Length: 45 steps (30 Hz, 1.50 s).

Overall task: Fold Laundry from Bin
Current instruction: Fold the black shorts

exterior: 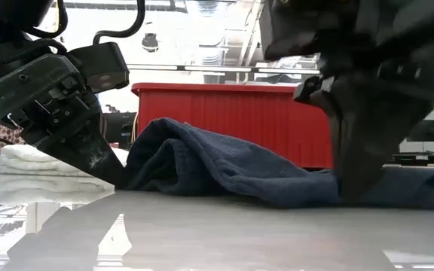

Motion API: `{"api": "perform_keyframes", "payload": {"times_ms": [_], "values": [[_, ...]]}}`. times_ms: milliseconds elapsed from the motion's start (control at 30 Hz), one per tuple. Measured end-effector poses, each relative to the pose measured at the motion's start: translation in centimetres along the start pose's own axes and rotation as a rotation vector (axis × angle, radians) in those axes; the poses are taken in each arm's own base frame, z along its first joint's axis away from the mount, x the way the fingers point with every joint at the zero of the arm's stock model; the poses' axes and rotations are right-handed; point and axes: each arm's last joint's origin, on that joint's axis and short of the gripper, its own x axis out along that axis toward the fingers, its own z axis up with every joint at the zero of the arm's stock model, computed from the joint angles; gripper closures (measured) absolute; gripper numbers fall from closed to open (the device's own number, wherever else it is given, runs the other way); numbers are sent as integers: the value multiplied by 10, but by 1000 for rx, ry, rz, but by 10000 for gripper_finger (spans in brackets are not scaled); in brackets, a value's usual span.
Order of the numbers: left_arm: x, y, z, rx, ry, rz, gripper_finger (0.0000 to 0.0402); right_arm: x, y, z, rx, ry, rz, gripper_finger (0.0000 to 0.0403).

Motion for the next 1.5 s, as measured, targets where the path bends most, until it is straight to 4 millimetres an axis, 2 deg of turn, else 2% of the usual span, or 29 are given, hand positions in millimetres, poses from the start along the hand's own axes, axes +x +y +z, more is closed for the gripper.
{"api": "perform_keyframes", "payload": {"times_ms": [133,267,400,500,733,1033,1300,1500], "values": [[0,0,0,2,0,0,401,-20,-6,6,7,21,24,382],[0,0,0,2,1,0,401,-48,-21,13,0,17,-7,387],[0,0,0,2,1,0,401,-72,-47,23,47,-24,-8,387],[0,0,0,1,1,-1,401,-83,-72,27,104,-26,-36,387],[0,0,0,-1,13,-12,401,-83,-125,34,168,22,-110,387],[0,-1,-1,-8,16,-18,401,-79,-180,39,231,48,-186,386],[0,-2,0,-26,20,-23,401,-79,-215,41,308,38,-223,385],[-1,-10,7,-3,42,-72,401,-78,-231,42,354,15,-232,384]]}}
